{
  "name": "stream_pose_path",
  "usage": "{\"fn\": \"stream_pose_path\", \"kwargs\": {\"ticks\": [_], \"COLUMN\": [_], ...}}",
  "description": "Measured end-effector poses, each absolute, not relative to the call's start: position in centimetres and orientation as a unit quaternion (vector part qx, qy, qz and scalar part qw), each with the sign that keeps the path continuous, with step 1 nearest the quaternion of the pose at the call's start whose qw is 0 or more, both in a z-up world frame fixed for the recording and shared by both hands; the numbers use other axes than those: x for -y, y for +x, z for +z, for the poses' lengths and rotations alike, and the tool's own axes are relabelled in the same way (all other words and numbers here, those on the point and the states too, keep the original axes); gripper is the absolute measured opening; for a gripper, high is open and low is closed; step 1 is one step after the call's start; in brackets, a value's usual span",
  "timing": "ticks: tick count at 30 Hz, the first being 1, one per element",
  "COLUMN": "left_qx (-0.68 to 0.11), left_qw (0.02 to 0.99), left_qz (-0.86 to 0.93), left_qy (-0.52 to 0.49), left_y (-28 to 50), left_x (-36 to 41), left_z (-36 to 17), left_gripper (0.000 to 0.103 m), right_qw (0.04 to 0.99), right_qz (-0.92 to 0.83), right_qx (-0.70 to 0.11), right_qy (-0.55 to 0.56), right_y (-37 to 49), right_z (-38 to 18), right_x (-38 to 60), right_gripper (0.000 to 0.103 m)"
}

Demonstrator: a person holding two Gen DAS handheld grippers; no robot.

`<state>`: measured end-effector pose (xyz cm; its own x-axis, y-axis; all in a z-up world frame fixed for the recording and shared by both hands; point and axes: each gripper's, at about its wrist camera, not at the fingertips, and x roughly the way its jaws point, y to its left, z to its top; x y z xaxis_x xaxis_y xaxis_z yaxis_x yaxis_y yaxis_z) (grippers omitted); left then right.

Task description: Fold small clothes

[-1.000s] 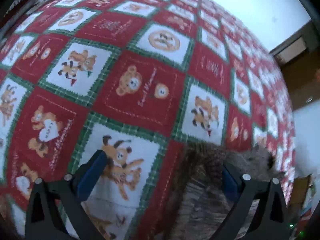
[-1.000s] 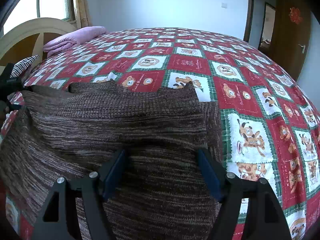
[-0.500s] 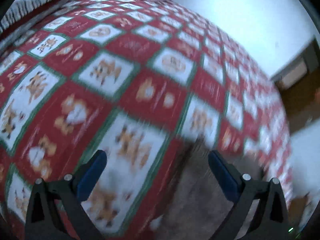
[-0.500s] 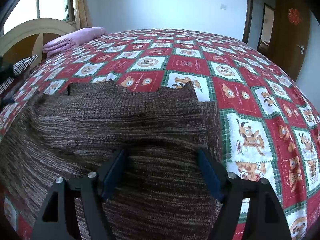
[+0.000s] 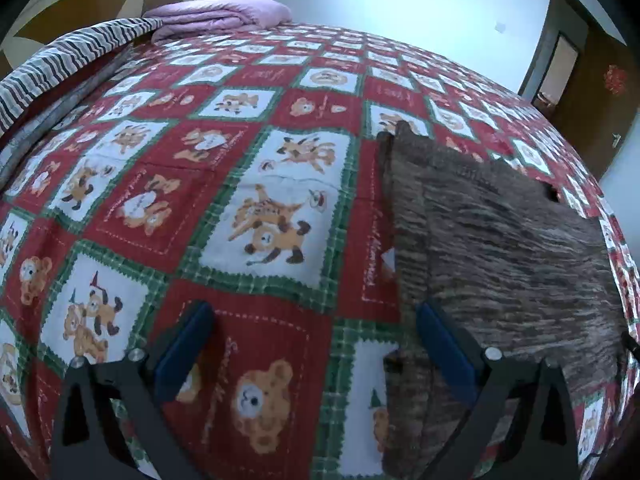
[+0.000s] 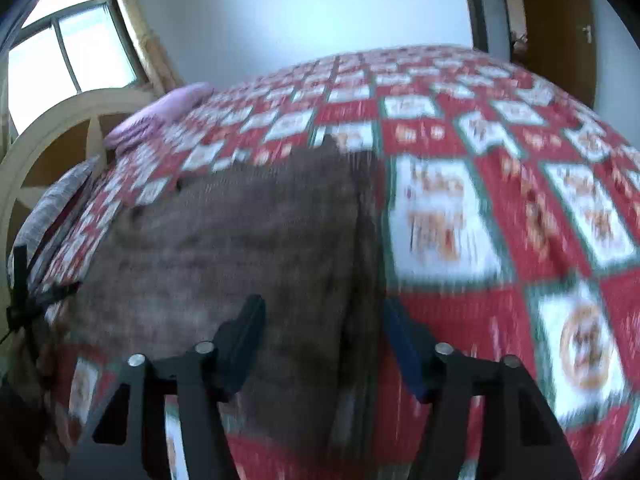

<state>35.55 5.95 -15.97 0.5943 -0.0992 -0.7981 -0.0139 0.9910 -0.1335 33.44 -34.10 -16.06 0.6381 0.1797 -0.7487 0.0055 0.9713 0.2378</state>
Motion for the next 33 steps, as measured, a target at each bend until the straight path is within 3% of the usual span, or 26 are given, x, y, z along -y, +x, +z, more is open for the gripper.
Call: {"fn": "stream_pose_path", "kwargs": {"ticks": [4, 7, 9, 14, 17, 22, 24, 33], "left_qx": [-0.433, -0.432, -0.441, -0.438, -0.43, -0.453, -0.453, -0.445], "left_qw": [0.898, 0.898, 0.896, 0.898, 0.903, 0.891, 0.891, 0.895], "left_qz": [-0.041, -0.051, -0.044, -0.027, -0.023, -0.016, -0.022, -0.034], "left_qy": [-0.07, -0.059, -0.037, -0.023, -0.02, -0.008, -0.019, 0.019], "left_y": [34.4, 34.0, 34.0, 33.9, 34.2, 35.4, 34.9, 32.4], "left_x": [-5.6, -5.1, -4.6, -4.1, -3.6, -2.8, -3.2, -2.8], "left_z": [-15.9, -15.9, -16.3, -16.0, -15.2, -16.3, -16.5, -17.0], "left_gripper": [0.102, 0.101, 0.102, 0.103, 0.103, 0.103, 0.103, 0.103], "right_qw": [0.9, 0.898, 0.9, 0.906, 0.909, 0.896, 0.88, 0.877], "right_qz": [0.059, 0.056, 0.035, 0.006, 0.056, 0.125, 0.14, 0.154], "right_qx": [-0.421, -0.43, -0.431, -0.424, -0.412, -0.426, -0.453, -0.45], "right_qy": [0.091, 0.074, 0.049, -0.001, -0.023, -0.031, -0.032, -0.071], "right_y": [32.2, 32.2, 32.0, 32.0, 33.5, 37.9, 38.3, 32.9], "right_z": [-16.4, -16.4, -16.0, -14.3, -12.9, -13.9, -15.8, -16.8], "right_x": [33.1, 32.6, 32.4, 30.9, 27.3, 20.9, 19.3, 18.6], "right_gripper": [0.043, 0.023, 0.018, 0.022, 0.058, 0.058, 0.049, 0.049]}}
